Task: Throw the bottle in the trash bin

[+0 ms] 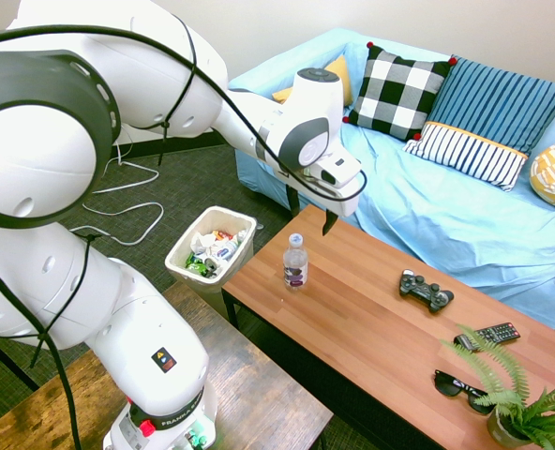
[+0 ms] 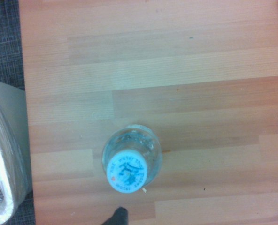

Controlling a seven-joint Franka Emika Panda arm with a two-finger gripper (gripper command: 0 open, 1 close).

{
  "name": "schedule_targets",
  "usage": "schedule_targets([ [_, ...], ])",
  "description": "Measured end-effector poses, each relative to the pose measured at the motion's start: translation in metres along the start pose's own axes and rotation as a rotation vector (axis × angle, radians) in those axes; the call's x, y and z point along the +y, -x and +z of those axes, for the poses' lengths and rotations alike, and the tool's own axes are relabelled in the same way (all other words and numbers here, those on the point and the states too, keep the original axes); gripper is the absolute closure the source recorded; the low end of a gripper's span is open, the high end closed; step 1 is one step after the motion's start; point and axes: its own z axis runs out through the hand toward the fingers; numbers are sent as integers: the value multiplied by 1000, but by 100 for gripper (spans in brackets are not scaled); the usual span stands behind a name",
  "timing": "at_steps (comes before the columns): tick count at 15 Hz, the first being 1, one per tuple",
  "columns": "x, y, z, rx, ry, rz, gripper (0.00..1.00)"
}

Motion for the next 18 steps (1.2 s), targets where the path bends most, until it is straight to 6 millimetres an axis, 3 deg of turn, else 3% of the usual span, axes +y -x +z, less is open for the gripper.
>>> schedule_targets([
  [2,-2,0,1,-3,-1,-1,0],
  [5,-20,12,11,-3,-2,-30,0],
  [11,-47,27,65,8,1,34,0],
  [18,-50,35,116,-4,44,77,0],
])
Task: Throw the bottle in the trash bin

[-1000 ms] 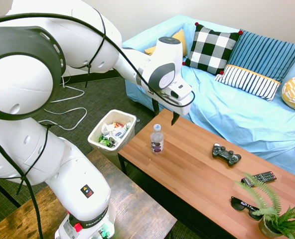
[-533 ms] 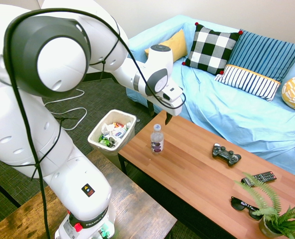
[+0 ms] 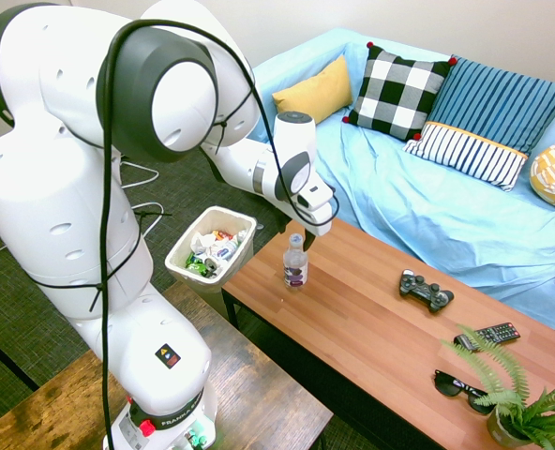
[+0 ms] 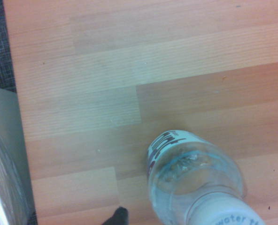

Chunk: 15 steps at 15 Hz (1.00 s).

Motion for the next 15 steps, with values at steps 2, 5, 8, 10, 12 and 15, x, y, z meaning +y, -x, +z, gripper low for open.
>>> schedule_targets([
  [2,0,-3,6,-3,3,7,0],
  [5,-3,-7,8,-2,1,13,100],
  [8,-2,-8,9,-3,2,15,100],
  [10,-3,-6,10,-3,2,12,100],
  [12,-5,-4,12,-3,-2,6,100],
  [15,-9,-2,11,-1,-5,0,100],
])
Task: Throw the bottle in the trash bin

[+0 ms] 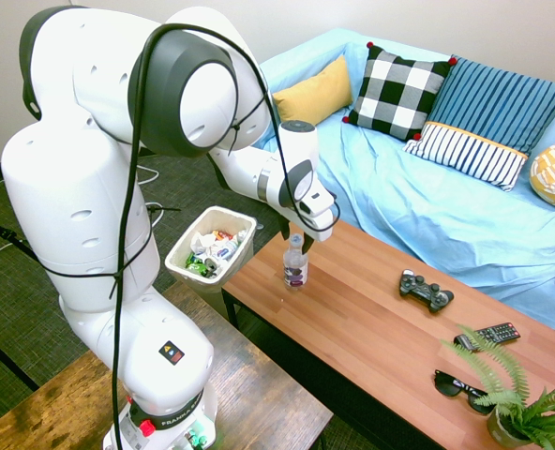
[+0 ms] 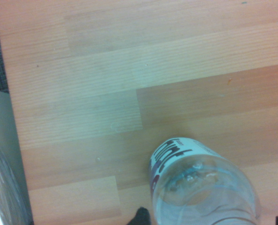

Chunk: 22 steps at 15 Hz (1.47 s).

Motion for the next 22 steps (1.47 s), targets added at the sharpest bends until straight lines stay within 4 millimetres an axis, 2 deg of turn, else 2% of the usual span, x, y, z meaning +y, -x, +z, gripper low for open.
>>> schedule_targets([
  [11,0,-4,-2,2,-5,5,100],
  [12,-2,-4,-8,9,-15,2,100],
  [14,-15,5,-37,31,-41,-27,100],
  [16,-45,39,-72,61,-57,-92,100],
  [18,-85,96,-99,91,-77,-168,100],
  [19,-106,127,-106,105,-83,-202,100],
  [21,-146,186,-103,108,-85,-258,100],
  [22,-165,211,-91,94,-83,-279,100],
])
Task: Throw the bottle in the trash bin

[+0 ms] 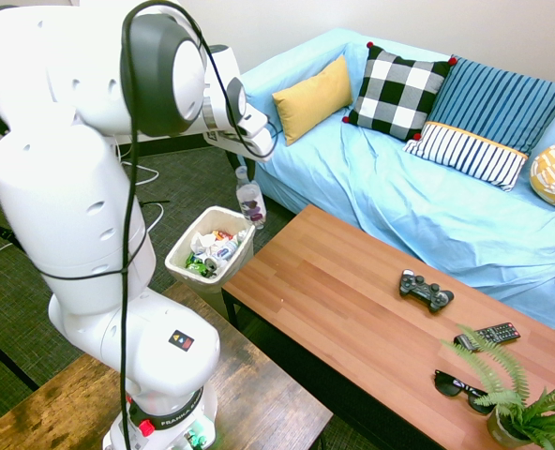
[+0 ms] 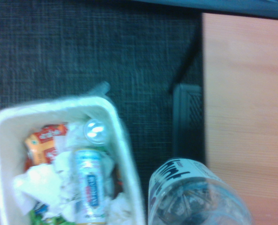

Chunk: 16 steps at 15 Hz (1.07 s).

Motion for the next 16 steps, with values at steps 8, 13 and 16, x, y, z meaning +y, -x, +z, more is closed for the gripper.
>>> schedule_targets([
  [8,-101,66,135,15,44,-57,0],
  [13,-111,77,162,39,53,-64,0],
  [16,-112,78,164,46,56,-64,0],
])
